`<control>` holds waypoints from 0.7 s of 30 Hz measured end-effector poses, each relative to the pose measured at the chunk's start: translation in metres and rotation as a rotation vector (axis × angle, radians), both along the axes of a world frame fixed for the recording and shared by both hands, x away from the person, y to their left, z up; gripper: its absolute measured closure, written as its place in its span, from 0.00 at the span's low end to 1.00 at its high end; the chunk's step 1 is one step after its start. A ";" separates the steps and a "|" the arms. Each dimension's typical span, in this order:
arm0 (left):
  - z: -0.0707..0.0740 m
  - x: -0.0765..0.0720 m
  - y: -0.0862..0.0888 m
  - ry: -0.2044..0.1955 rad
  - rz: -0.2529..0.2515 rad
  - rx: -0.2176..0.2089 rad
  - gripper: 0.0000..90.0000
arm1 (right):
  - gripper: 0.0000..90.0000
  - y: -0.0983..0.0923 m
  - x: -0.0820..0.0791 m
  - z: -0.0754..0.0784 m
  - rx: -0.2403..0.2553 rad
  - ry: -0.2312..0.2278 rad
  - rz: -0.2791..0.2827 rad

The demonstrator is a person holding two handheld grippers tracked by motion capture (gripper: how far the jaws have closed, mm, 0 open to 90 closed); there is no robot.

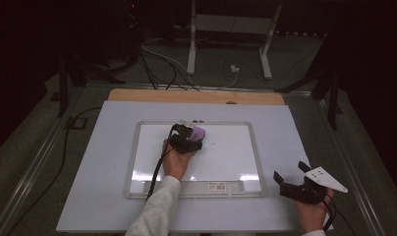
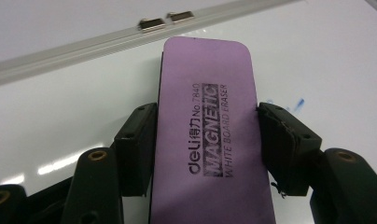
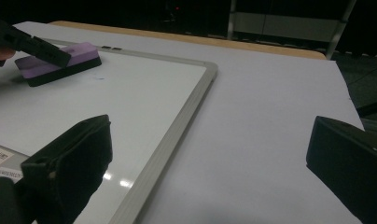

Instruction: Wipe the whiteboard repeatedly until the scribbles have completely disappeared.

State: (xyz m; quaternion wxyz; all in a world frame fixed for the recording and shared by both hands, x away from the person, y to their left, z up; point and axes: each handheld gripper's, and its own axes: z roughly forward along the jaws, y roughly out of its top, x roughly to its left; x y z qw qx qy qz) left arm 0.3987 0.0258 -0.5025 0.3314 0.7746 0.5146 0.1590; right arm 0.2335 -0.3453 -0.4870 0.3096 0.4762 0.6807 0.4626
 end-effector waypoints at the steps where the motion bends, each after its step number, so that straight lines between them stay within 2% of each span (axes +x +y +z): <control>1: 0.000 -0.001 -0.003 -0.005 0.004 0.010 0.46 | 0.01 0.000 0.000 0.000 0.000 0.001 0.001; 3: 0.000 0.000 -0.007 0.014 -0.028 -0.019 0.47 | 0.01 0.001 0.000 0.000 -0.002 0.000 0.003; 5: 0.001 -0.002 -0.014 0.023 -0.074 -0.014 0.46 | 0.01 0.002 0.000 0.000 -0.007 0.000 0.007; 7: 0.002 -0.005 -0.023 0.030 -0.172 -0.009 0.46 | 0.01 0.003 0.000 0.000 -0.008 -0.002 0.010; 10: 0.002 -0.010 -0.035 0.035 -0.354 -0.014 0.46 | 0.01 0.003 0.000 0.000 -0.009 -0.001 0.010; 11: 0.003 -0.011 -0.037 0.035 -0.371 -0.004 0.46 | 0.01 0.003 0.000 0.000 -0.009 -0.001 0.009; 13: 0.003 -0.010 -0.038 0.042 -0.353 -0.006 0.47 | 0.01 0.003 0.000 0.000 -0.009 0.000 0.009; 14: 0.003 -0.009 -0.038 0.038 -0.323 0.000 0.47 | 0.01 0.003 0.000 0.000 -0.009 -0.001 0.009; 21: 0.004 0.000 -0.025 0.023 -0.044 0.032 0.47 | 0.01 0.001 -0.001 0.001 -0.005 -0.003 0.002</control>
